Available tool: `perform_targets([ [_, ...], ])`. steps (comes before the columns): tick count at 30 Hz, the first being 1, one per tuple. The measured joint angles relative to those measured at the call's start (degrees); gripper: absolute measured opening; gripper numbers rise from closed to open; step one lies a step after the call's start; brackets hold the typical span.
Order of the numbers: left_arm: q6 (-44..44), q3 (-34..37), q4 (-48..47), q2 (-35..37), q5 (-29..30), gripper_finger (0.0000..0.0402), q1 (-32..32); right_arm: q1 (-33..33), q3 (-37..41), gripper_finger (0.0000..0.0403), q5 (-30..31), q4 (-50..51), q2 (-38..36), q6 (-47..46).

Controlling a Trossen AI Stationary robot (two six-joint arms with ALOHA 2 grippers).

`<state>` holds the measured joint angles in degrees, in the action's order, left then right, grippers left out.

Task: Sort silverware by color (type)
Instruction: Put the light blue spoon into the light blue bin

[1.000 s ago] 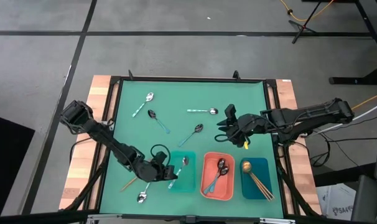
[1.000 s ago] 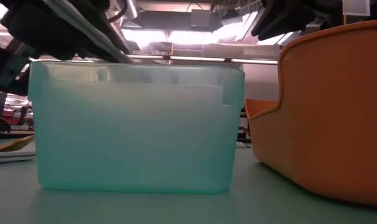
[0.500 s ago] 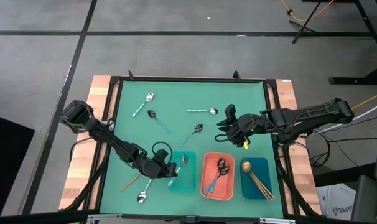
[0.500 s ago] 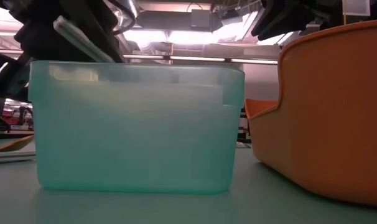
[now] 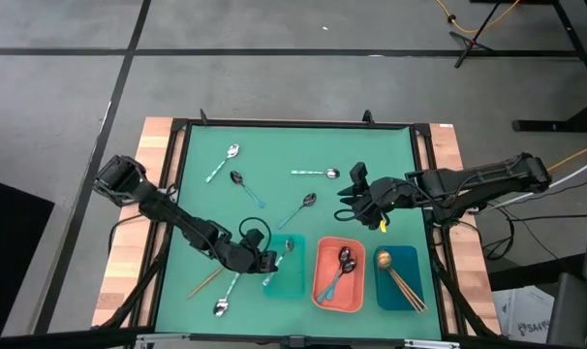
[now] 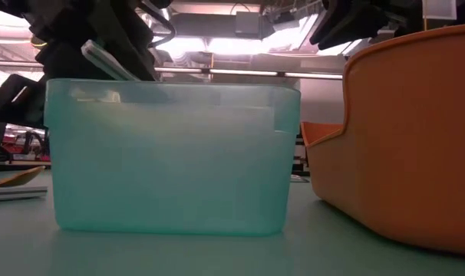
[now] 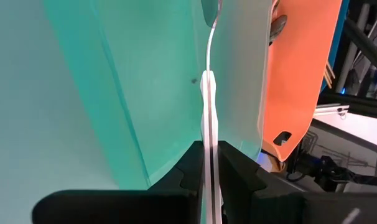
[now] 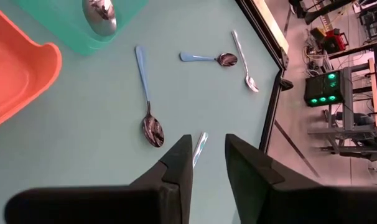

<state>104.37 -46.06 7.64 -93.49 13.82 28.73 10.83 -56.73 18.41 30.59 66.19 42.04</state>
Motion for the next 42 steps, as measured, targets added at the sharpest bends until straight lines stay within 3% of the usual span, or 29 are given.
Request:
perform_targets([
  [20, -1.5, 0.0, -0.1, 0.0, 0.2, 0.0076, -0.3, 0.0, 0.0, 0.0088, 0.0, 0.0, 0.0, 0.0],
  [31, -1.6, 0.0, 1.9, 0.1, 0.2, 0.0081, -0.3, 0.0, 0.0, 0.0088, 0.0, 0.1, 0.0, -1.4],
  [42, -13.3, 0.0, 9.8, 6.2, 4.7, 0.0081, -1.3, 0.0, 0.0, 0.0088, 0.0, 3.8, 0.0, -4.1],
])
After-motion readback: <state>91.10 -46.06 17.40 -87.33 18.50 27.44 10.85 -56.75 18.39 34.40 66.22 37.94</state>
